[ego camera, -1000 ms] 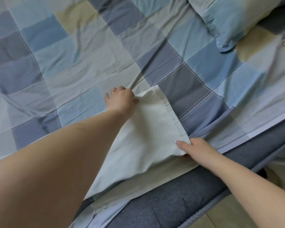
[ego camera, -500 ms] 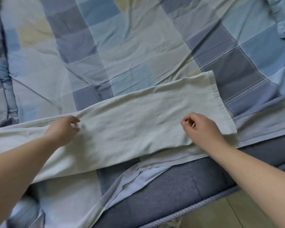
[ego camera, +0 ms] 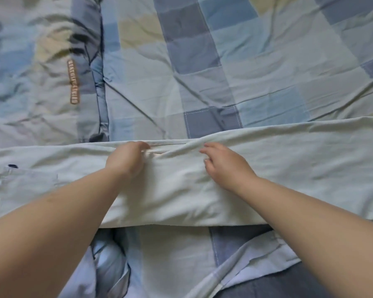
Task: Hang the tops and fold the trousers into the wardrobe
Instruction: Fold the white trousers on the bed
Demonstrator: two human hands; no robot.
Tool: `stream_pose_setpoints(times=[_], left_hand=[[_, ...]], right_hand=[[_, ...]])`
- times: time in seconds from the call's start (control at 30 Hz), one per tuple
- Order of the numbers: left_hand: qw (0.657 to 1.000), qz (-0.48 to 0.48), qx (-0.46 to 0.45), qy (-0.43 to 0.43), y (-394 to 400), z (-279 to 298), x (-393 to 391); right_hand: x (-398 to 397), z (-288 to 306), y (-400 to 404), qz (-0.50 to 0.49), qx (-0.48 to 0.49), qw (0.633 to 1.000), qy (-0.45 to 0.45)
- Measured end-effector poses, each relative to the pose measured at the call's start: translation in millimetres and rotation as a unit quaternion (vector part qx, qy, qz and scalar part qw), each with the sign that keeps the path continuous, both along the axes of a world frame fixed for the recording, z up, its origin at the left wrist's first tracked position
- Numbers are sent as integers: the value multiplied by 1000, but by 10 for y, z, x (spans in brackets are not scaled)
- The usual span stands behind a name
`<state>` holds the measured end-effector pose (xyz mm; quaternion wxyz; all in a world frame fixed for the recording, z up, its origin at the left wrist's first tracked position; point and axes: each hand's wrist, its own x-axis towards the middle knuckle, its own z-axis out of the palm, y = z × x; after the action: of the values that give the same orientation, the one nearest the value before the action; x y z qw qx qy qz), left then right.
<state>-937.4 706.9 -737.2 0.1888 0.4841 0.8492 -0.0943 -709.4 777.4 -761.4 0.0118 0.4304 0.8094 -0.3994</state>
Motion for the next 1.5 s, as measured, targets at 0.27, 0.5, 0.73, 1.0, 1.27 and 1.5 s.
stream_pose_setpoints(times=[0.27,0.5,0.73,1.0,1.27,1.5], left_hand=[[999,-17,49,-11,-19,-113,-339],[969,87,207,-106,-21,-232,-445],[990,-136,23,40,-267,-548,-130],[993,56,-67,80,-311,-628,-332],[999,-7,-27,16,439,-439,790],[916,-64,23,-395,1007,-143,3331]], right_hand=[[-580,-119,115,46,77,995,-49],[-579,-177,-42,-1,70,997,14],[-479,-363,-218,152,159,960,-174],[236,-642,31,104,193,953,-210],[1094,-359,398,56,111,976,-180],[2608,-75,657,-225,124,960,-109]])
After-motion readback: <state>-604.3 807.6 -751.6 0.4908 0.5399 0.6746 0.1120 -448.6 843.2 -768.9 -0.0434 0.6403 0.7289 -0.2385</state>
